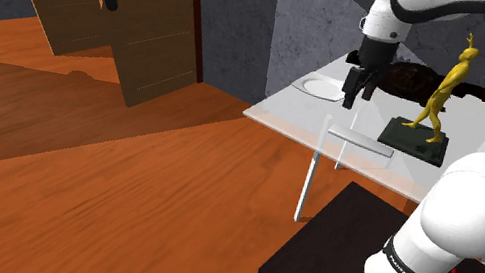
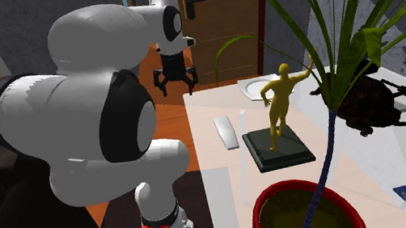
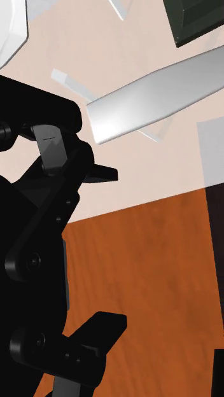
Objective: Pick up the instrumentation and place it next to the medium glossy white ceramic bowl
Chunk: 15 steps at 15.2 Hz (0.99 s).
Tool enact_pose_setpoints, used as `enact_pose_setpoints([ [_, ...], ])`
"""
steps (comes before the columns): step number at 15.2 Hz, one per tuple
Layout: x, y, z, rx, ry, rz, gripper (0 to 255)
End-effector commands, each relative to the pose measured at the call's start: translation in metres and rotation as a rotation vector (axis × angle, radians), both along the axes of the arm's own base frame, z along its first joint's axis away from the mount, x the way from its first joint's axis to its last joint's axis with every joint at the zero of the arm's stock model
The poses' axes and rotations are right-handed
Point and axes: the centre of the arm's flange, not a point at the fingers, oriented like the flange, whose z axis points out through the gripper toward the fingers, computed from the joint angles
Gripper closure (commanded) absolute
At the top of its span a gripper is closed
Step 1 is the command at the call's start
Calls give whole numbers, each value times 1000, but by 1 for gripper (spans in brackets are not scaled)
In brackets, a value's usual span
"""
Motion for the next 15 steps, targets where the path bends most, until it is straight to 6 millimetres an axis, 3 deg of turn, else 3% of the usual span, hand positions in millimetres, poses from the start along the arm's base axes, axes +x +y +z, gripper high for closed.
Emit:
enact_pose_setpoints([
  [1, -6, -19, -18, -4, -3, 25, 0],
  [15, -8, -149, -146, -27, -13, 180, 0],
])
